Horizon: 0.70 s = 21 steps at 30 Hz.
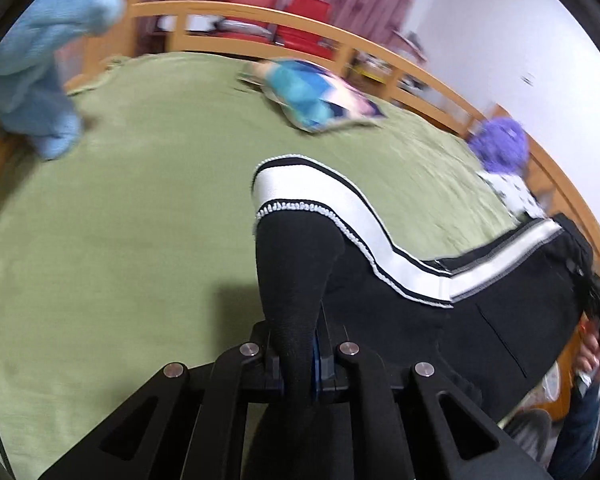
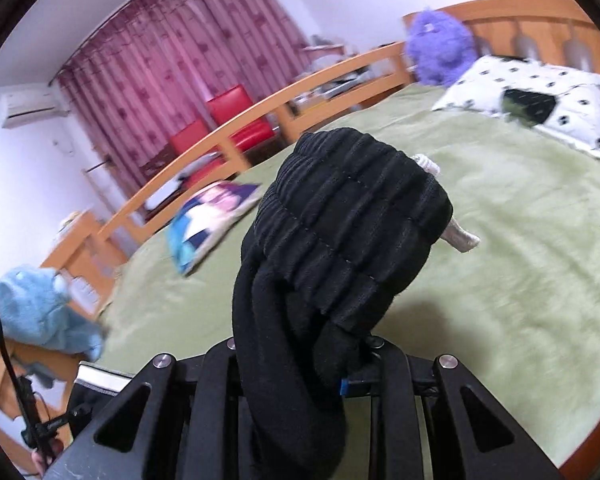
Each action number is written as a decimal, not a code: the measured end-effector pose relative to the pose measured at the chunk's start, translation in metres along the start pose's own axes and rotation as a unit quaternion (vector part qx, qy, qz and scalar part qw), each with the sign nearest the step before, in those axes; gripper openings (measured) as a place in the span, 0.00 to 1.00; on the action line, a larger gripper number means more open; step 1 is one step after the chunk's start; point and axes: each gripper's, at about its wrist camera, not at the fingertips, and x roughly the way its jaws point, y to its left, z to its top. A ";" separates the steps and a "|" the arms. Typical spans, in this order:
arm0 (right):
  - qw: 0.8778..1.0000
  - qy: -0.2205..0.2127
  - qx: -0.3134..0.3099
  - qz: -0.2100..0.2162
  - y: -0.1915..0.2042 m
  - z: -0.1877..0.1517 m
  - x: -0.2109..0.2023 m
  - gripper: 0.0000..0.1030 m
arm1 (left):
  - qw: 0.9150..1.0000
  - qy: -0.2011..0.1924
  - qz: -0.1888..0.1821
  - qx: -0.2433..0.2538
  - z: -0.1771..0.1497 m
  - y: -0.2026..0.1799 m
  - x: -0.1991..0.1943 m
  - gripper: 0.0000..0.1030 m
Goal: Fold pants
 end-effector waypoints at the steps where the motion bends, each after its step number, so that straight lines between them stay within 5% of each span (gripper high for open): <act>1: 1.000 0.008 0.001 0.017 0.012 -0.009 0.006 0.23 | 1.000 -0.004 0.017 -0.001 0.001 0.013 -0.006 0.09; 5: 0.998 0.049 -0.003 0.034 0.025 -0.045 0.036 0.24 | 0.998 0.015 0.058 -0.018 -0.002 0.057 0.002 0.10; 8: 0.994 0.109 0.014 -0.018 0.000 -0.076 0.070 0.31 | 0.992 0.069 0.099 -0.038 -0.017 0.077 0.040 0.22; 10: 0.977 0.187 0.066 -0.077 -0.033 -0.095 0.093 0.35 | 0.984 0.082 0.153 -0.029 -0.029 0.080 0.049 0.29; 12: 0.964 0.227 0.116 -0.083 -0.056 -0.109 0.097 0.40 | 0.983 0.080 0.166 -0.022 -0.037 0.077 0.049 0.43; 15: 0.968 0.213 0.087 -0.100 -0.056 -0.109 0.077 0.46 | 0.987 0.066 0.143 -0.026 -0.044 0.072 0.033 0.63; 18: 0.973 0.184 0.031 -0.136 -0.038 -0.097 0.048 0.47 | 0.991 0.041 0.130 -0.010 -0.053 0.059 0.014 0.71; 21: 0.976 0.159 -0.022 -0.149 -0.016 -0.086 0.021 0.47 | 0.994 0.060 0.085 -0.013 -0.077 0.048 0.020 0.78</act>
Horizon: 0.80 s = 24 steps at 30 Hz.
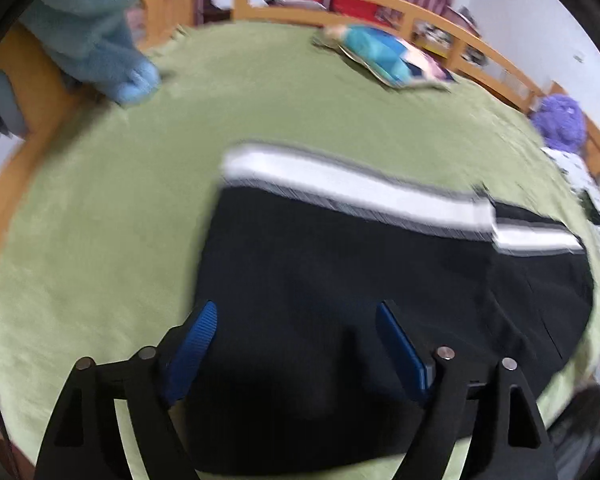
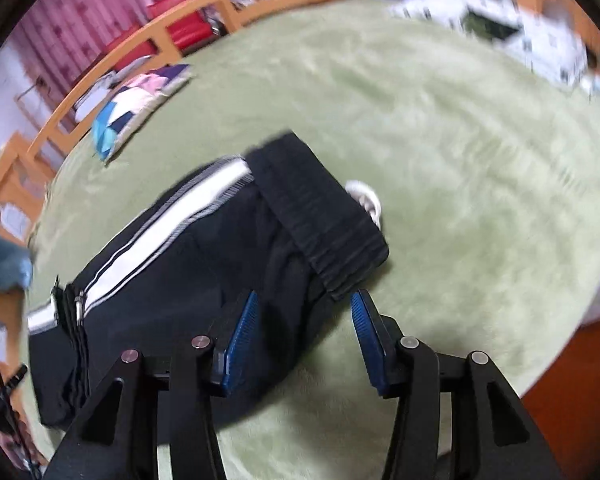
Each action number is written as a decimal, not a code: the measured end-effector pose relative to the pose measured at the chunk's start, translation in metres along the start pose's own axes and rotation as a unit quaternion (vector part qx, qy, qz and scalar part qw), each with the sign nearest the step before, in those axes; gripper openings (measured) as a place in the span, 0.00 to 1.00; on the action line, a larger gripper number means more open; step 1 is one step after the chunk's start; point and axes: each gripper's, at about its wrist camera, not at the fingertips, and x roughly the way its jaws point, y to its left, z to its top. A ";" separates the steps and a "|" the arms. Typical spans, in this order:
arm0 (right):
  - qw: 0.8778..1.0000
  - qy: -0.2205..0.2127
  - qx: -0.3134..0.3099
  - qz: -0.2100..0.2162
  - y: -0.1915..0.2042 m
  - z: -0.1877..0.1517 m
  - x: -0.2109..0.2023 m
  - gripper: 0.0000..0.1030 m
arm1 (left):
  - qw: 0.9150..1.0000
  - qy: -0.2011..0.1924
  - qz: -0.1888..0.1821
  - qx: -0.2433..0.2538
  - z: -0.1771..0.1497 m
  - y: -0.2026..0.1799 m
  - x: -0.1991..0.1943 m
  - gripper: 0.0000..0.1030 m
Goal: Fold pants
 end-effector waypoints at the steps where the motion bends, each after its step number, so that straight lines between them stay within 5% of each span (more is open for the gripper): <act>1: 1.000 -0.009 -0.015 0.000 0.008 -0.001 -0.009 0.47 | 1.000 0.017 -0.011 -0.002 -0.009 -0.002 0.009 0.78; 3: 0.998 -0.024 -0.049 0.010 0.030 -0.005 -0.025 0.47 | 0.999 0.043 -0.007 0.001 -0.031 -0.006 0.027 0.77; 5: 0.996 -0.036 -0.076 0.027 0.060 -0.007 -0.025 0.47 | 0.999 0.020 0.019 0.029 -0.045 -0.015 0.021 0.78; 9: 0.986 -0.035 -0.143 0.073 0.122 -0.028 -0.020 0.47 | 0.999 0.025 -0.027 0.010 -0.048 -0.006 0.001 0.78; 20: 0.941 0.052 -0.243 0.231 0.272 -0.112 0.026 0.47 | 0.998 -0.018 -0.027 -0.052 -0.055 0.026 -0.035 0.78; 22: 0.935 0.064 -0.272 0.217 0.288 -0.131 0.034 0.36 | 0.998 -0.019 -0.030 -0.055 -0.055 0.027 -0.036 0.78; 23: 0.932 0.075 -0.292 0.199 0.295 -0.142 0.039 0.19 | 0.998 -0.020 -0.034 -0.055 -0.055 0.027 -0.037 0.78; 24: 0.929 0.084 -0.310 0.183 0.298 -0.151 0.042 0.18 | 0.998 -0.023 -0.037 -0.055 -0.056 0.026 -0.039 0.78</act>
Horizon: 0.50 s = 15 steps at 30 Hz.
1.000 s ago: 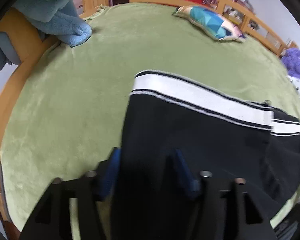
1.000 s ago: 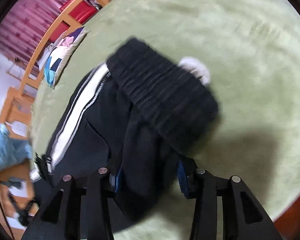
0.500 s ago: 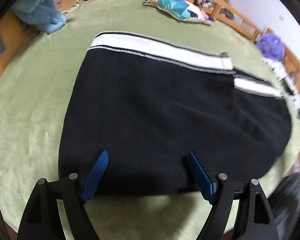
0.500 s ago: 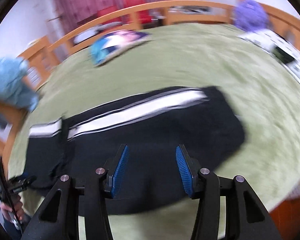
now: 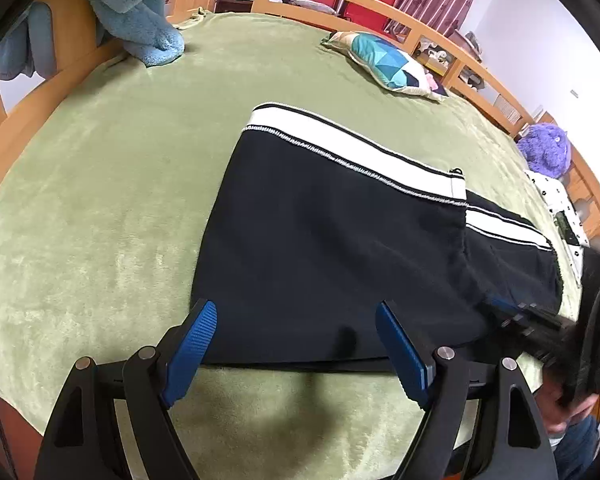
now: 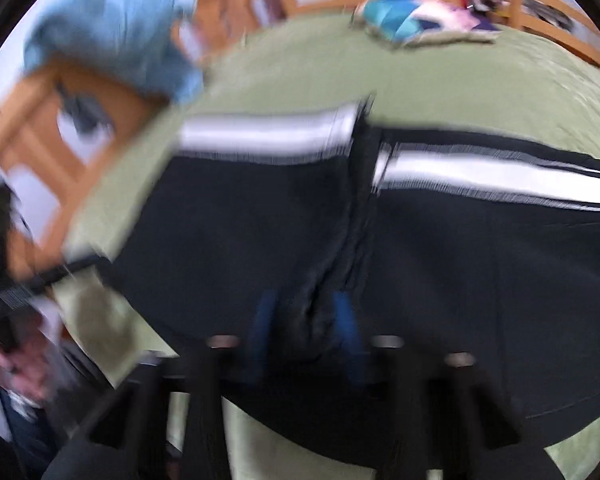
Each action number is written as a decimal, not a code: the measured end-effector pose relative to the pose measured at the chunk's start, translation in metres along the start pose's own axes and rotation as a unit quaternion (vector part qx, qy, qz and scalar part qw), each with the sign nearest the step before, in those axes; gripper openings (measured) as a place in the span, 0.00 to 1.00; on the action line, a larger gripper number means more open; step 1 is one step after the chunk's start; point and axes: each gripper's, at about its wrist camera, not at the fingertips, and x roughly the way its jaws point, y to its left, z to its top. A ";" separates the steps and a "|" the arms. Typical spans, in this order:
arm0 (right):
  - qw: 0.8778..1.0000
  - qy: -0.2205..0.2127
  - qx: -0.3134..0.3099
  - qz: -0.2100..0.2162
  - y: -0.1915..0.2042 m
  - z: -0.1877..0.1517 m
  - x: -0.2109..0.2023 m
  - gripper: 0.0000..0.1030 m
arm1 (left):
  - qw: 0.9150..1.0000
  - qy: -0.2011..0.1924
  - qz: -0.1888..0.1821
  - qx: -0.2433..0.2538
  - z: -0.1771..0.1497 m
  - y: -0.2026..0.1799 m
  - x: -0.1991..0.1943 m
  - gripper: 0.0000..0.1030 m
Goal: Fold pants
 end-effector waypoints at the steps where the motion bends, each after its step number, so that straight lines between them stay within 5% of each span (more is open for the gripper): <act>1: 1.000 -0.009 -0.019 -0.018 0.007 -0.007 0.000 0.14 | 1.000 -0.003 -0.001 0.002 -0.001 0.000 -0.002 0.78; 3: 0.999 -0.037 -0.024 -0.010 0.008 -0.014 -0.012 0.07 | 1.000 -0.008 -0.001 0.007 -0.001 0.000 -0.007 0.78; 6: 0.991 -0.075 0.082 0.081 -0.025 -0.021 -0.038 0.07 | 1.000 -0.017 -0.005 0.012 0.000 0.002 -0.011 0.78; 10: 0.999 -0.015 0.030 0.029 -0.005 -0.036 -0.009 0.09 | 1.000 -0.011 -0.005 0.007 0.002 0.006 -0.006 0.78; 12: 1.000 -0.018 -0.015 0.007 0.010 -0.036 -0.010 0.21 | 1.000 -0.009 -0.005 0.001 0.002 0.009 -0.004 0.78; 15: 0.998 -0.019 -0.042 0.036 0.016 -0.025 -0.025 0.45 | 1.000 -0.008 -0.007 -0.004 0.002 0.012 -0.002 0.78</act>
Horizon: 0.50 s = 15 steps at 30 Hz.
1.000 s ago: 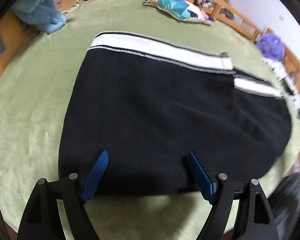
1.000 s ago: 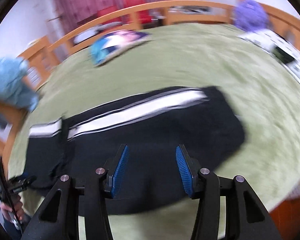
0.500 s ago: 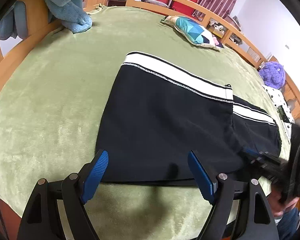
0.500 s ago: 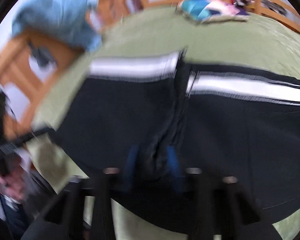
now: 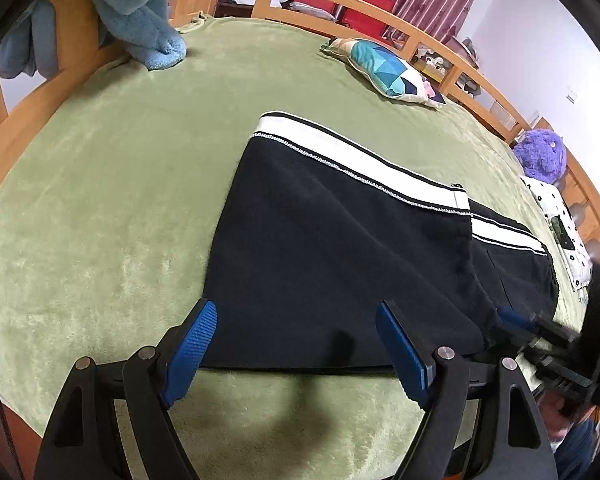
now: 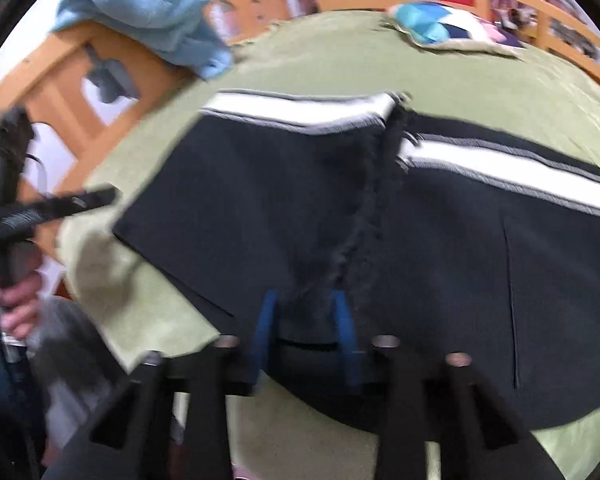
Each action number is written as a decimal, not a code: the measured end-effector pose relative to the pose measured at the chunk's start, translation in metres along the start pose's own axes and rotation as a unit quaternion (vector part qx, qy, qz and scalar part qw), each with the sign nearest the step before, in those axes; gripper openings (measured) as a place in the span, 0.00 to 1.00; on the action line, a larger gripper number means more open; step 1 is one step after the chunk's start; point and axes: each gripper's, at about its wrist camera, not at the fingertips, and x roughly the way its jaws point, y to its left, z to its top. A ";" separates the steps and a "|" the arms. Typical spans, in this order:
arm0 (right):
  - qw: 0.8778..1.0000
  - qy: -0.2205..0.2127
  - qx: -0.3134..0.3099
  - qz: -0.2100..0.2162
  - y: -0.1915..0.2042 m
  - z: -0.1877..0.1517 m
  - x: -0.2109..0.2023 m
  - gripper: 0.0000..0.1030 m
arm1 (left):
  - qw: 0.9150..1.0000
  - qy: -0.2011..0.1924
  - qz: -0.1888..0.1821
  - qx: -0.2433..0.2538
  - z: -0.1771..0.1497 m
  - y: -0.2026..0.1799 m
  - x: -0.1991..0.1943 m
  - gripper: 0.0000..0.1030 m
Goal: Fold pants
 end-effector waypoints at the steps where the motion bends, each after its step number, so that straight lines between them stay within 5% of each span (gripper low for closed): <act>1: 1.000 -0.015 0.001 0.002 -0.001 0.005 -0.005 0.47 | 1.000 0.000 0.001 0.000 0.001 0.001 0.001 0.78; 8: 0.998 -0.042 0.033 -0.043 -0.040 0.068 0.034 0.51 | 1.000 0.002 0.009 0.001 0.001 0.004 0.004 0.78; 10: 0.997 -0.039 0.047 -0.035 -0.050 0.081 0.052 0.36 | 1.000 0.002 0.014 0.006 0.001 0.004 0.004 0.78; 11: 0.997 -0.029 0.056 -0.036 -0.053 0.087 0.065 0.06 | 1.000 0.000 0.018 0.008 0.001 0.005 0.004 0.78; 12: 0.998 -0.015 0.052 -0.037 -0.055 0.092 0.072 0.07 | 1.000 -0.003 0.020 0.009 0.000 0.005 0.003 0.78; 15: 0.992 -0.065 0.111 -0.010 -0.083 0.102 0.056 0.07 | 1.000 -0.017 0.016 0.005 -0.002 0.008 -0.002 0.78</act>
